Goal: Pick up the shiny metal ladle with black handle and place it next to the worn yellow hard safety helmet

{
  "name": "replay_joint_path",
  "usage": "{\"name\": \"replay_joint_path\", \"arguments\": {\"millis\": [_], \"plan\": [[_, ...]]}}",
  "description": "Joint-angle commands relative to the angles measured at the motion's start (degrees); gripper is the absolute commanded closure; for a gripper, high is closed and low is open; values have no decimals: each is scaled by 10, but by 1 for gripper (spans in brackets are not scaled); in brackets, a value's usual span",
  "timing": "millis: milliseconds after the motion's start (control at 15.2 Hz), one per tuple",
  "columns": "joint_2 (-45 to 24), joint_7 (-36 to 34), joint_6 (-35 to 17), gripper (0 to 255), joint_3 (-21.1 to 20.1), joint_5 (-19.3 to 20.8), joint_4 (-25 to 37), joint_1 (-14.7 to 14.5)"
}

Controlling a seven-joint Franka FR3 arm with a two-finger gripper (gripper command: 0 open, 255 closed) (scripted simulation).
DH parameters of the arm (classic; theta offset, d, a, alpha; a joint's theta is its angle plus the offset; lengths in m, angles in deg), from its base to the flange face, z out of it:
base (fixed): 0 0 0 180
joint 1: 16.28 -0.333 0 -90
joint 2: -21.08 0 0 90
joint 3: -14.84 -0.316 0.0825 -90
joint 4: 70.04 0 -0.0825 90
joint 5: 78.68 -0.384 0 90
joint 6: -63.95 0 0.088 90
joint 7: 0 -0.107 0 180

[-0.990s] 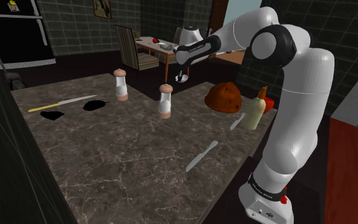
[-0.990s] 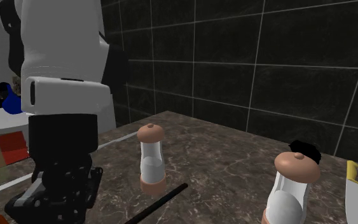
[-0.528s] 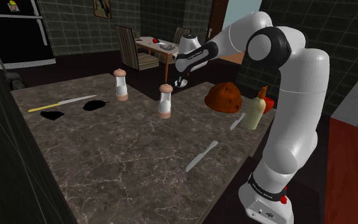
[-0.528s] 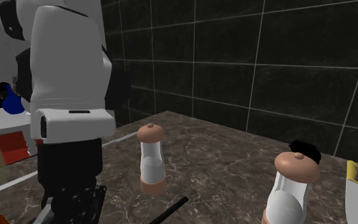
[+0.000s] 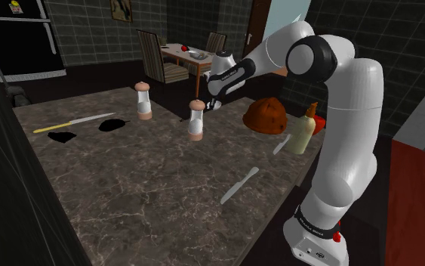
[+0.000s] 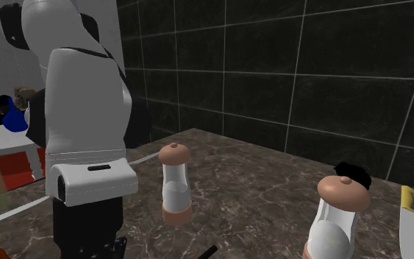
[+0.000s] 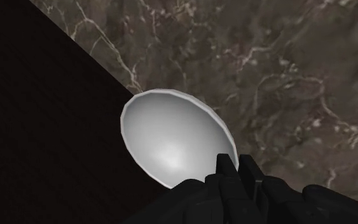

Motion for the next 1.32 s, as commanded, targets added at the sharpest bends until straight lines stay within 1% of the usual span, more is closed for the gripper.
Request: {"name": "replay_joint_path", "arguments": {"millis": [0, 396, 462, 792, 1056, 1254], "plan": [[-1, -1, -5, 255, 0, 1, -3, 0], [-1, -1, -5, 255, 0, 1, -3, 0], [-1, -1, -5, 0, 0, 1, -3, 0], [-1, -1, -5, 0, 0, 1, -3, 0], [60, -2, 41, 0, -2, 3, -19, -9], [60, -2, 41, 0, -2, 3, -19, -9]]}}
